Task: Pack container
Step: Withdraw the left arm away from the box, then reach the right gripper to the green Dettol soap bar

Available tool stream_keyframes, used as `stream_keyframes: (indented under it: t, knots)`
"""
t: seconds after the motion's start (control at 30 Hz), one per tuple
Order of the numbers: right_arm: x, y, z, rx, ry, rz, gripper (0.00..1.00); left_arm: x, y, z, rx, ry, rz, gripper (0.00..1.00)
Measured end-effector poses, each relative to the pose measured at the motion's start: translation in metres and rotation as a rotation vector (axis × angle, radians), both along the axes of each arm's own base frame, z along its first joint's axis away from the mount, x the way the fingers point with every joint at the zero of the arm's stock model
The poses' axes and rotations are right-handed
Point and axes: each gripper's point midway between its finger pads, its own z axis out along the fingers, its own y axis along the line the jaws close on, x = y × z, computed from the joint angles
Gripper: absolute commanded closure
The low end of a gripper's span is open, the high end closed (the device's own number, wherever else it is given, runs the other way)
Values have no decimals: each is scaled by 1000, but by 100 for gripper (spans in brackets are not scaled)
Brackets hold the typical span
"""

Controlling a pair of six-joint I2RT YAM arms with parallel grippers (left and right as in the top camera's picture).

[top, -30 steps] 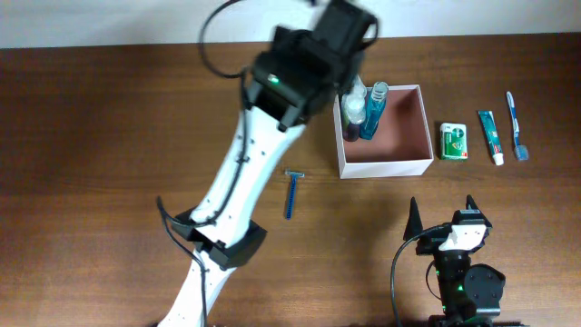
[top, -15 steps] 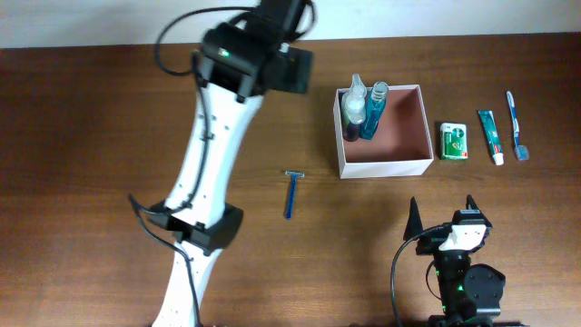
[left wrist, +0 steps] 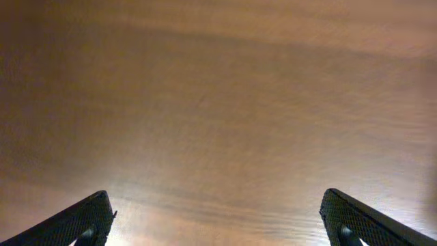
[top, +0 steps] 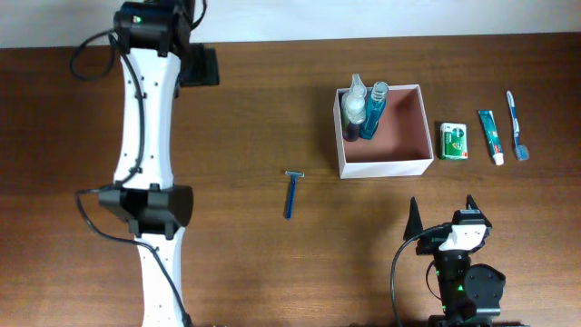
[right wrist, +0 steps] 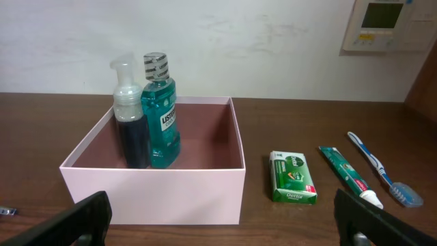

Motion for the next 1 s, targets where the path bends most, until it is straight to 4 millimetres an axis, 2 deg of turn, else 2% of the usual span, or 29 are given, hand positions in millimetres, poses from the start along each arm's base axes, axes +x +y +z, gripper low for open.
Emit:
stream_keyframes:
  t: [0.13,0.27,0.33,0.43,0.5,0.6,0.67,0.73,0.87,0.93,0.97,1.0]
  knots:
    - [0,0,0,0,0,0,1,-6,17,-21,7,78,33,1]
    - [0,0,0,-1,-2,2,1,-8,19,-27,9,102,37,1]
    - [0,4,7,3,-29,24,1,-8,18,-28,9,103,36,1]
    - [-2,17,52,6,-212,98,1,-8,19,-28,9,104,37,1]
    - [-6,21,71,4,-287,121,1,-8,19,-28,9,104,37,1]
    - [-10,21,88,2,-316,122,1,-8,19,-28,9,104,37,1]
    - [-15,18,111,-23,-343,109,1,-8,19,-28,9,103,36,1]
    - [-20,12,146,-76,-352,73,1,-8,18,-28,9,104,36,1]
    - [-23,-15,223,-185,-240,-48,1,-8,18,-28,8,104,36,1]
    - [-17,-26,239,-206,-124,-84,1,-8,19,-28,8,104,36,1]
    - [-8,-38,251,-217,-42,-113,1,-8,19,-28,8,103,36,1]
    - [0,-46,252,-215,74,-114,1,-8,18,-28,9,103,36,1]
